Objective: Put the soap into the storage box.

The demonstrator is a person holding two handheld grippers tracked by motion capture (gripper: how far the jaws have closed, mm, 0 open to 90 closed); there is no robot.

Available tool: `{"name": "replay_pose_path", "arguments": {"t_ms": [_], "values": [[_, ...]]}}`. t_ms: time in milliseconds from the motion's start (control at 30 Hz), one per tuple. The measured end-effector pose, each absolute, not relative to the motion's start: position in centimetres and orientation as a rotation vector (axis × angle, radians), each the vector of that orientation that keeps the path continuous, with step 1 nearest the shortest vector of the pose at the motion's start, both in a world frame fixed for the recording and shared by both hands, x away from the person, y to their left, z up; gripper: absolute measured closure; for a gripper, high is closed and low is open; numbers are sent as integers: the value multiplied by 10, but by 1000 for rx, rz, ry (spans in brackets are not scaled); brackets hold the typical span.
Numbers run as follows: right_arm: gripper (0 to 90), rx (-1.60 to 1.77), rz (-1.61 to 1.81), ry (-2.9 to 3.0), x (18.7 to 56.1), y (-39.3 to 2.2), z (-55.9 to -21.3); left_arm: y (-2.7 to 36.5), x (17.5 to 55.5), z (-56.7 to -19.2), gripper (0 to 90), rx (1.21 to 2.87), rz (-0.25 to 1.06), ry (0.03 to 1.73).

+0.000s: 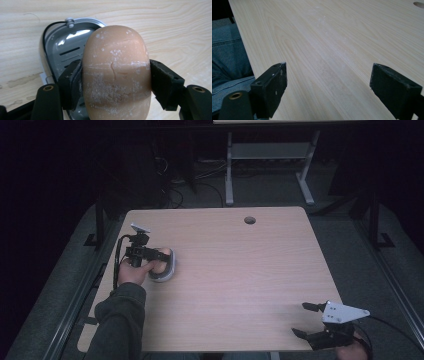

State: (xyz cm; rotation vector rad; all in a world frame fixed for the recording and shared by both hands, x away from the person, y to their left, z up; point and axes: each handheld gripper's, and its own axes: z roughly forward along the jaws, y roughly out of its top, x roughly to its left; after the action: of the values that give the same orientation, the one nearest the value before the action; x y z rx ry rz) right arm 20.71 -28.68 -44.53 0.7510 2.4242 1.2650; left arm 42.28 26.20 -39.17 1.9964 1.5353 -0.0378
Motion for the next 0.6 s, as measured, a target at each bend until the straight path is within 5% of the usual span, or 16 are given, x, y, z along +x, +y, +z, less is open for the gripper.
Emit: {"name": "replay_pose_path", "arguments": {"t_ms": [600], "values": [[138,752,1269,2424,206,-287,-445,257,425,-397,318,2070,39,1584]]}}
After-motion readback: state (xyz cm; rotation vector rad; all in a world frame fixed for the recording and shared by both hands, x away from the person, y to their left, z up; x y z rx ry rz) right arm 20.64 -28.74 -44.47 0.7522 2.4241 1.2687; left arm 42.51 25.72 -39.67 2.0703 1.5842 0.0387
